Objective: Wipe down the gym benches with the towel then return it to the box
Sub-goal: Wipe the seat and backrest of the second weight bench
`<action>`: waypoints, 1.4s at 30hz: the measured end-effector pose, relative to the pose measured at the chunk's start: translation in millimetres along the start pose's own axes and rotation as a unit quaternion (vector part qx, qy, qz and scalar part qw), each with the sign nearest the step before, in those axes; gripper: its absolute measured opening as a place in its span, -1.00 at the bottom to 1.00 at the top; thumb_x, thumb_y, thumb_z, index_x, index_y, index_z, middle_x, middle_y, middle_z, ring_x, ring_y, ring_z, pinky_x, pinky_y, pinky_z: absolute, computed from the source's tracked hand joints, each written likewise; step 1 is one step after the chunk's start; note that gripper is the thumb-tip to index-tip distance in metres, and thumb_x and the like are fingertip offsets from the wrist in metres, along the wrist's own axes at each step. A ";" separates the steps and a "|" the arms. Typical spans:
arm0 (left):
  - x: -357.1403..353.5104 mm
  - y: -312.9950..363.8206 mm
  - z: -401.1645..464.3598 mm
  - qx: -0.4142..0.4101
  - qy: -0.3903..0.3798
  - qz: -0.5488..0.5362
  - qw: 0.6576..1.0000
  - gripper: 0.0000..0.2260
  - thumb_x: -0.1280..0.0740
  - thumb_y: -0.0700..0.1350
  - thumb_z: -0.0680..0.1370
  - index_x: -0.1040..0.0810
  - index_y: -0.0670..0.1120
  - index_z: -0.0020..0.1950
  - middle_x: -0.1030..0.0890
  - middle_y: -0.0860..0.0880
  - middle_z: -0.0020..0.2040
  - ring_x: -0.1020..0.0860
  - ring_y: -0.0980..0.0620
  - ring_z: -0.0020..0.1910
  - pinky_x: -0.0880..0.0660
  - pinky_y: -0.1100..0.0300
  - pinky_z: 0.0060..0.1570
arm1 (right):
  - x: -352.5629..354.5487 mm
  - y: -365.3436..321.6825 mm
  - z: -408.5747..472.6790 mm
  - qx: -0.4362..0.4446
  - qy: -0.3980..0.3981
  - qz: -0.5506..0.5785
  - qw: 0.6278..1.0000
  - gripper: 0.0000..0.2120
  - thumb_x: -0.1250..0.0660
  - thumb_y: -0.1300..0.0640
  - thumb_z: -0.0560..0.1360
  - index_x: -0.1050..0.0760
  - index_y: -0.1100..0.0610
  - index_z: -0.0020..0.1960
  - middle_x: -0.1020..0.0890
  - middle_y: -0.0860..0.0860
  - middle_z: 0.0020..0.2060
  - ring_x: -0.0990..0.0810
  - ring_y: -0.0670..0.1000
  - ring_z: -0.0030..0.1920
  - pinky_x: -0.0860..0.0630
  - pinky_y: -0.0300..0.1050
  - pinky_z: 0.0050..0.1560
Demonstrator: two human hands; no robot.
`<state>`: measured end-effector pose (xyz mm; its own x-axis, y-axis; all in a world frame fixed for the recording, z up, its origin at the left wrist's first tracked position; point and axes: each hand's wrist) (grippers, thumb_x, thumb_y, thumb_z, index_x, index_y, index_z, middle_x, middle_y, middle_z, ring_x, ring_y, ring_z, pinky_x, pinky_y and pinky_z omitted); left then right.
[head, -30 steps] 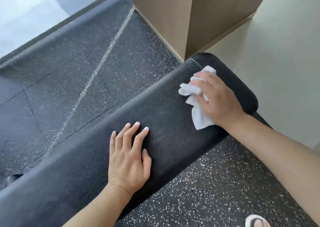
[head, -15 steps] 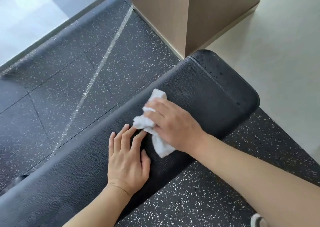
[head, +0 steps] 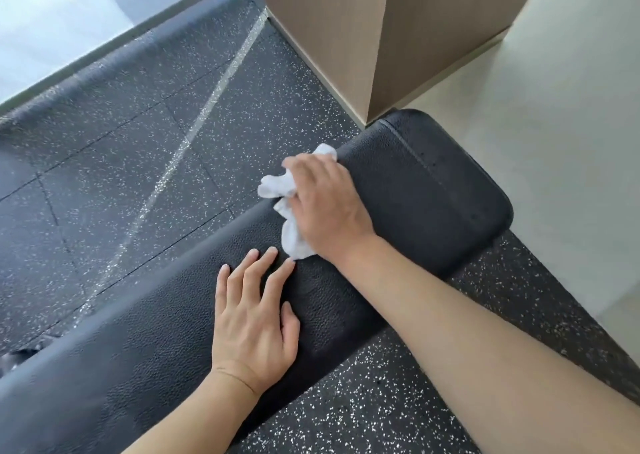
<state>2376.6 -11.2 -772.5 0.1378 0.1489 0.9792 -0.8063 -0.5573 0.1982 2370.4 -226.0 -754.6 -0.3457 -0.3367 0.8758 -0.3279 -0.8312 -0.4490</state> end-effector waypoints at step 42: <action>-6.3 3.6 -3.6 -0.013 0.031 -0.018 0.999 -0.48 -0.10 -0.04 0.54 -0.40 -0.05 0.50 -0.35 -0.08 0.53 -0.31 -0.27 0.48 -0.22 -0.30 0.49 | -18.7 -21.9 -158.7 -0.484 0.501 0.302 0.651 -0.63 -0.28 0.12 0.62 -0.42 0.23 0.39 -0.45 0.10 0.28 -0.42 0.06 0.32 -0.39 0.11 0.38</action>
<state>2370.7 -11.2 -778.2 0.1307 0.2196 0.9668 -0.8165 -0.5293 0.2306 2244.5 -131.3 -789.3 -0.9096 0.3873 0.1506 -0.0992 0.1496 -0.9838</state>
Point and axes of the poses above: each hand's wrist, its own z-axis towards the middle knuckle, its own x-axis out of the back of the hand, y = z × x
